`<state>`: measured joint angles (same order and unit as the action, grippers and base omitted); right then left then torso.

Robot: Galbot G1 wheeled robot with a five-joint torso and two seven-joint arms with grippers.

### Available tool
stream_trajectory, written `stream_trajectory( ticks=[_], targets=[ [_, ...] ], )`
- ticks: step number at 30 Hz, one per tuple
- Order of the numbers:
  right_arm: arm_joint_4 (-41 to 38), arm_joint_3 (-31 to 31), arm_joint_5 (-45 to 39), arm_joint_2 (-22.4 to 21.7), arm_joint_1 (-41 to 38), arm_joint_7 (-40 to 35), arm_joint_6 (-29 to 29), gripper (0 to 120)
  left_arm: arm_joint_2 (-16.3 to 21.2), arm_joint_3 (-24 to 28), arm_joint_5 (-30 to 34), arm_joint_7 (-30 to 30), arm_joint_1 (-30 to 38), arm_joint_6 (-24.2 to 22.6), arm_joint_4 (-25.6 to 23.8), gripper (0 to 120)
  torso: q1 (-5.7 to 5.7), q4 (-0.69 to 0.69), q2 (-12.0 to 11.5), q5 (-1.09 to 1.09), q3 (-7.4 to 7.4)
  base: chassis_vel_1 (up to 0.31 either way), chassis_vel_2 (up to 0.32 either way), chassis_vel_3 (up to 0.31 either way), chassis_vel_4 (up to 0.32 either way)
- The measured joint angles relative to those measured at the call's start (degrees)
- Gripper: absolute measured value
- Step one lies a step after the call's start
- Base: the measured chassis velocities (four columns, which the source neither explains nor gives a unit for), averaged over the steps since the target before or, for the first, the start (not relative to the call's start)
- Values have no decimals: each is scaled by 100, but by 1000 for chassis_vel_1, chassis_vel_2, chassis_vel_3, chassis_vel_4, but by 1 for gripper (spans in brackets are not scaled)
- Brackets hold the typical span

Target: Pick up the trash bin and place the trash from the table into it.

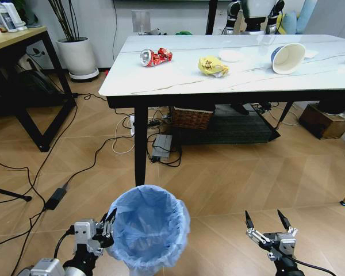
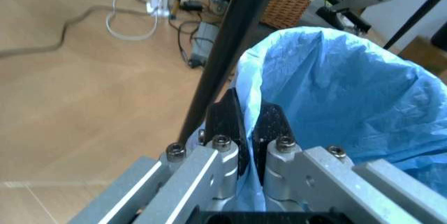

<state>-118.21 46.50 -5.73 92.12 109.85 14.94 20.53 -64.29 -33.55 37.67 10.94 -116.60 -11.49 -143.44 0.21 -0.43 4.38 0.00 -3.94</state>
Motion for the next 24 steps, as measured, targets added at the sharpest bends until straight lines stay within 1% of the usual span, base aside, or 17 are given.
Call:
stream_trajectory(
  ticks=[1, 3, 7, 13, 24],
  targets=[
    [0, 0, 0, 0, 0, 0, 0, 100, 0, 0, 0, 0, 0, 0, 0, 0, 0, 0, 0, 0, 0, 0, 0, 0, 0],
    [-21, 16, 45, 1, 19, 0, 1, 100, 3, 78, 296, 138, -1, -51, -5, 0, 0, 0, 0, 0, 0, 0, 0, 0, 0],
    [-53, 53, 89, 2, 34, 0, 1, 100, 51, 211, 384, 286, -34, -97, -5, 0, 0, 0, 0, 0, 0, 0, 0, 0, 0],
    [-57, 160, 91, 4, 33, 0, 4, 100, 149, 350, 318, 315, -102, -103, -5, 0, 0, 0, 0, 0, 0, 0, 0, 0, 0],
    [-27, 155, 98, 4, -4, 0, 5, 100, 199, 276, 148, 196, 17, -66, 7, 0, 5, 0, 15, 0, -12, 0, 0, 0, 0]
  ],
)
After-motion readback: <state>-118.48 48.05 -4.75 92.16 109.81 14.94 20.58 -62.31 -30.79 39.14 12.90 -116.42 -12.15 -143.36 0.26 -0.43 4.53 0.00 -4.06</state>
